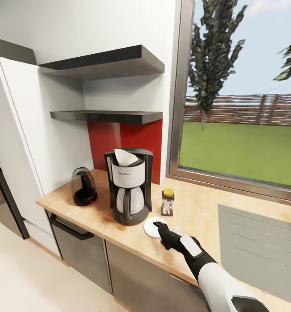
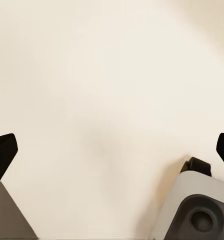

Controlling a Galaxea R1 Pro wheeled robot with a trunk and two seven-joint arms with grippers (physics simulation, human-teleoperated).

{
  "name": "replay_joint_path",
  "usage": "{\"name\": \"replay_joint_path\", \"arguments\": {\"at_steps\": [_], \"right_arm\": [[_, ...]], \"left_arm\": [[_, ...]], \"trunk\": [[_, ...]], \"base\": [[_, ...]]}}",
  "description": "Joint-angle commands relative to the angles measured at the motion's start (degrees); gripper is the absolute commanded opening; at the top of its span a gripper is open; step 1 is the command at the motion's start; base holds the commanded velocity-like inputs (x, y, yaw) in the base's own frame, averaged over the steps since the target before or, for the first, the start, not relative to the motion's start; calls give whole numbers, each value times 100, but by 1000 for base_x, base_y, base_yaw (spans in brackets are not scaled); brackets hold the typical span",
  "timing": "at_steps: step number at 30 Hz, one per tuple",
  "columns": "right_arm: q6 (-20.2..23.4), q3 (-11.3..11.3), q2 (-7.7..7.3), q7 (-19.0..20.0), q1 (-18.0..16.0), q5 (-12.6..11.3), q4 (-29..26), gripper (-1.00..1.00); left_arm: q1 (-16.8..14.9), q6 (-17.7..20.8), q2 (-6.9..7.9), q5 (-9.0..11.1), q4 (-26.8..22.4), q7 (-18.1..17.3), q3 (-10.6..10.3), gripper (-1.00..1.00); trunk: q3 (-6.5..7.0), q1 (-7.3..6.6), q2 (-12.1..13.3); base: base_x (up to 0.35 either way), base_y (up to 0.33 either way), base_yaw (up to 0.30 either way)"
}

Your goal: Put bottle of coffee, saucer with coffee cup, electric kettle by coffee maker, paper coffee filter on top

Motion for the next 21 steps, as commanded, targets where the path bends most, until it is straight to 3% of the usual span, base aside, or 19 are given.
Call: {"name": "replay_joint_path", "arguments": {"at_steps": [1, 16, 21], "right_arm": [[29, -43, 5, 10, -1, 2, -1, 100], [29, -31, 5, 12, -1, 18, -1, 100], [31, -20, 5, 10, -1, 20, -5, 100]], "left_arm": [[3, 41, 3, 37, -14, 29, -48, 100], [3, 44, 3, 37, -15, 29, -48, 100], [5, 46, 2, 37, -19, 29, -48, 100]], "trunk": [[-3, -1, -5], [-3, -1, -5], [-3, -1, -5]], "base": [[-312, 0, 0], [-328, 0, 0], [-92, 0, 0]]}}
